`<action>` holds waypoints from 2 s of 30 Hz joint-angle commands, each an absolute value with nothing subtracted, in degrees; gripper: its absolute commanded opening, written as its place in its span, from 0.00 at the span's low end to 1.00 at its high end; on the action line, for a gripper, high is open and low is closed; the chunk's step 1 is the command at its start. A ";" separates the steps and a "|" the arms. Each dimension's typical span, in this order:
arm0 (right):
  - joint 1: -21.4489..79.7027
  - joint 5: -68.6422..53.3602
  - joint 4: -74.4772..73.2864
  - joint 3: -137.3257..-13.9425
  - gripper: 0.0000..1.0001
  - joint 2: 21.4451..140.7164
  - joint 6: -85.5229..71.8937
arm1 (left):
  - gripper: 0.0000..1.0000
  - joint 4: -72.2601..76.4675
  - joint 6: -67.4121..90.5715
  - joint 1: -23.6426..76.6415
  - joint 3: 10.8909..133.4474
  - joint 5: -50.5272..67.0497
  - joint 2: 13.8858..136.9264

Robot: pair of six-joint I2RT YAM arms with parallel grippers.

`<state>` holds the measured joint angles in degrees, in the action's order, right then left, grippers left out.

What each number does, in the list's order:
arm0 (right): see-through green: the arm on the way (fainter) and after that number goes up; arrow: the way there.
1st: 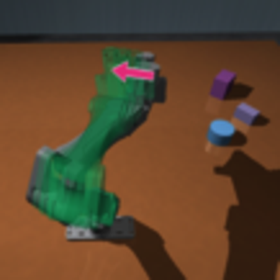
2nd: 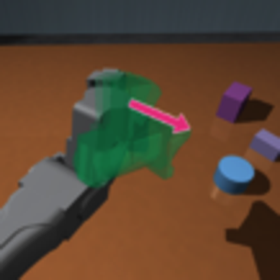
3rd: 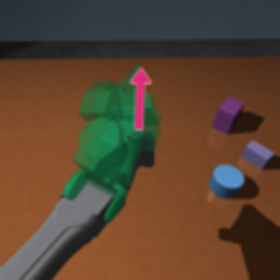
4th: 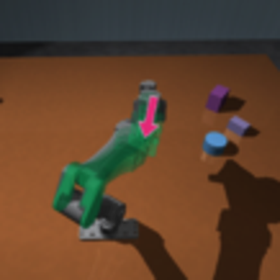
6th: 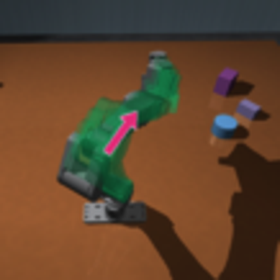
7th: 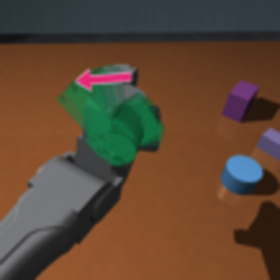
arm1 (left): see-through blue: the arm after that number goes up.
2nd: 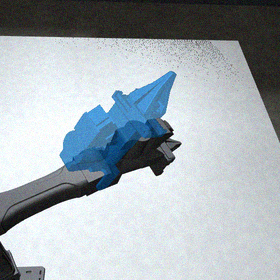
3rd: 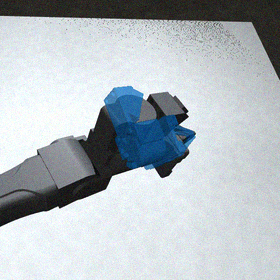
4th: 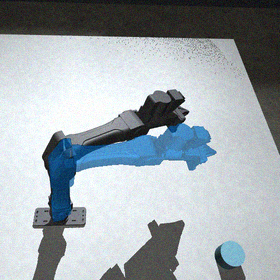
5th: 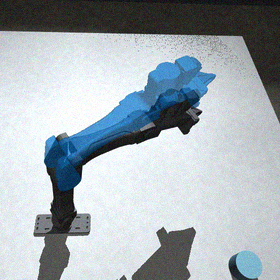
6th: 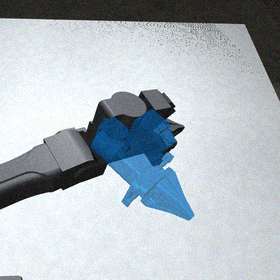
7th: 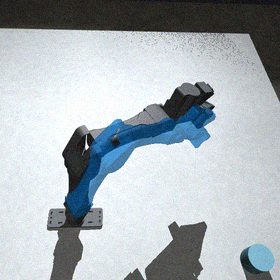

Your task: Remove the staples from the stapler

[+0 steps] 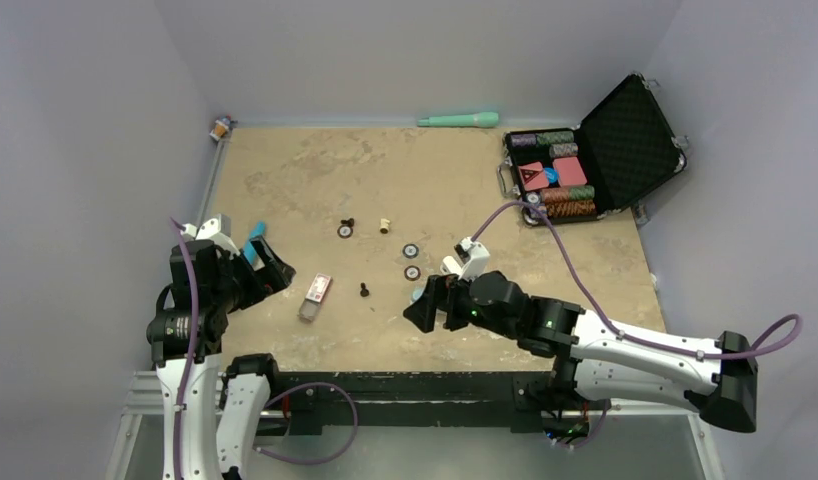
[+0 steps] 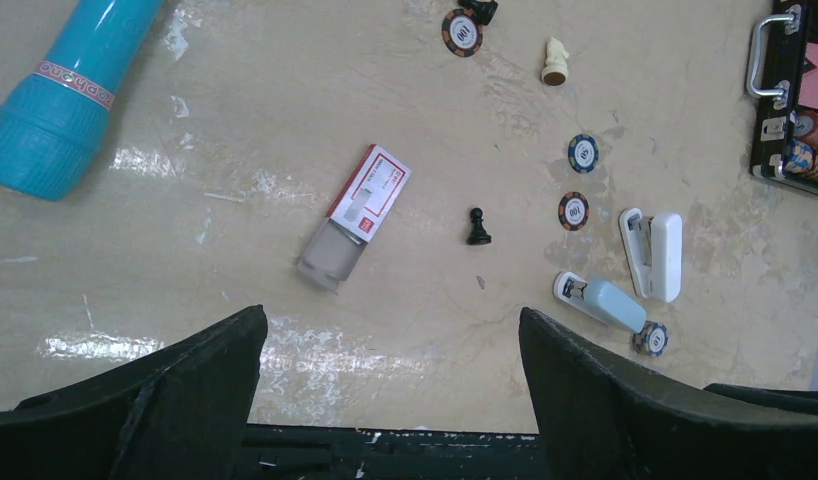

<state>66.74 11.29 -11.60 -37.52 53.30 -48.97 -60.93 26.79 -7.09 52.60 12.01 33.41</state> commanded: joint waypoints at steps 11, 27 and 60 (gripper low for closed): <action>67.21 22.95 -24.58 -46.97 0.99 61.08 -48.66 | 0.98 -59.61 25.73 -7.19 53.13 12.97 33.61; 67.17 28.52 -24.19 -49.81 0.99 77.31 -46.87 | 0.97 -59.50 25.75 -7.18 53.02 13.01 33.86; 65.89 32.78 -22.17 -54.58 0.96 92.81 -39.97 | 0.95 -59.51 25.75 -7.13 53.02 12.98 34.28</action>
<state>66.17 32.12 -22.74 -53.15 93.32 -39.03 -60.90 26.76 -7.09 52.60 12.25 33.93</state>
